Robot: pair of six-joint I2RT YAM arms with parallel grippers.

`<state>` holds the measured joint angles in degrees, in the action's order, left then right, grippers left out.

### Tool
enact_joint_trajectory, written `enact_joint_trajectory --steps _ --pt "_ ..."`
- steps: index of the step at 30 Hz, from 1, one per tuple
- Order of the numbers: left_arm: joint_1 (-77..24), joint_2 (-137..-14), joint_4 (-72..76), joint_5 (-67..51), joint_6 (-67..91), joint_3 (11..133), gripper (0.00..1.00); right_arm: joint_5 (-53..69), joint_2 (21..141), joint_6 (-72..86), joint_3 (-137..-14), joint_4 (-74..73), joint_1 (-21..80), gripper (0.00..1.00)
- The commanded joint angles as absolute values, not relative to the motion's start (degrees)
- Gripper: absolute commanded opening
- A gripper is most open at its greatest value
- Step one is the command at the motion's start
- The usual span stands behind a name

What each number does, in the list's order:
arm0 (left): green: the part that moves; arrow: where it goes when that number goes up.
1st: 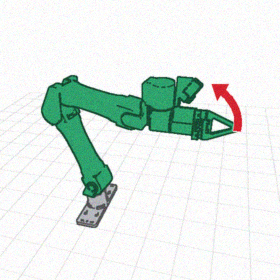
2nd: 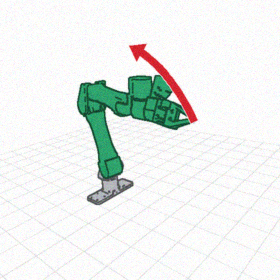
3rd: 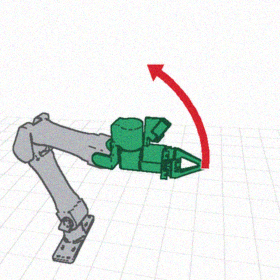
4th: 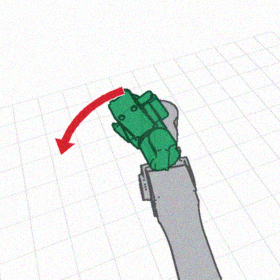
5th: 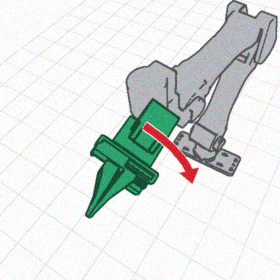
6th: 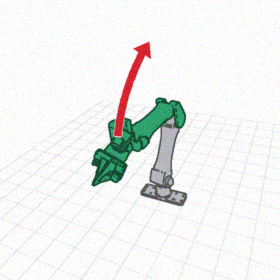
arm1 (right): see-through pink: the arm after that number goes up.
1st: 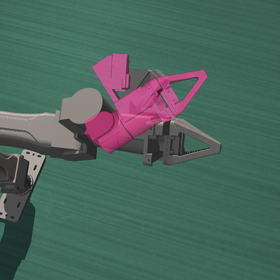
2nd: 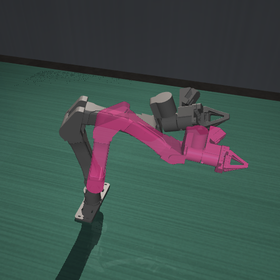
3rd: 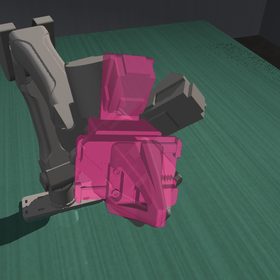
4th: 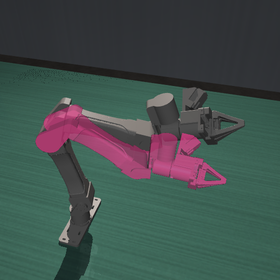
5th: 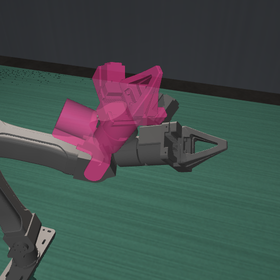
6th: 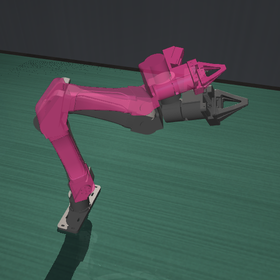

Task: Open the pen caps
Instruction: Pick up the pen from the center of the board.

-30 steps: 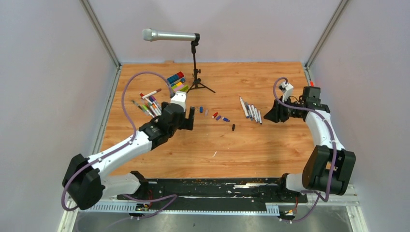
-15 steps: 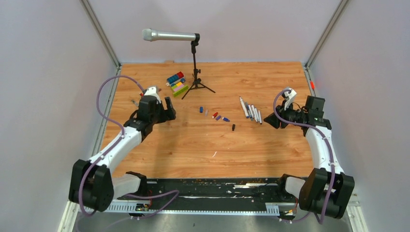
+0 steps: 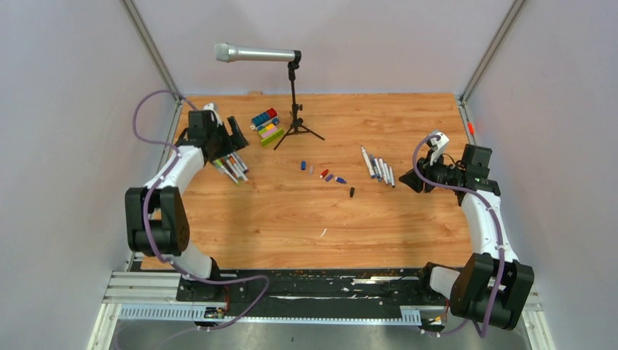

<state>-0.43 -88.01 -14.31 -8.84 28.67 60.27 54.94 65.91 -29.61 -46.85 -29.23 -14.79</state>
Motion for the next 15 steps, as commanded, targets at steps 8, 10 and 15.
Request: enact_joint_trajectory --steps 8,10,15 --pt "2.4 -103.3 -24.9 -5.1 -6.1 81.9 0.95 56.2 66.6 -29.9 -47.3 -26.9 -15.0 0.35" --pt "2.4 -103.9 -20.9 -4.8 -7.9 81.3 0.95 56.2 66.8 -29.9 -47.4 -26.9 -15.0 0.35" --pt "2.4 -109.2 -20.7 -5.3 -15.0 86.6 0.92 56.0 66.8 -30.0 -47.4 -26.9 -15.0 0.35"
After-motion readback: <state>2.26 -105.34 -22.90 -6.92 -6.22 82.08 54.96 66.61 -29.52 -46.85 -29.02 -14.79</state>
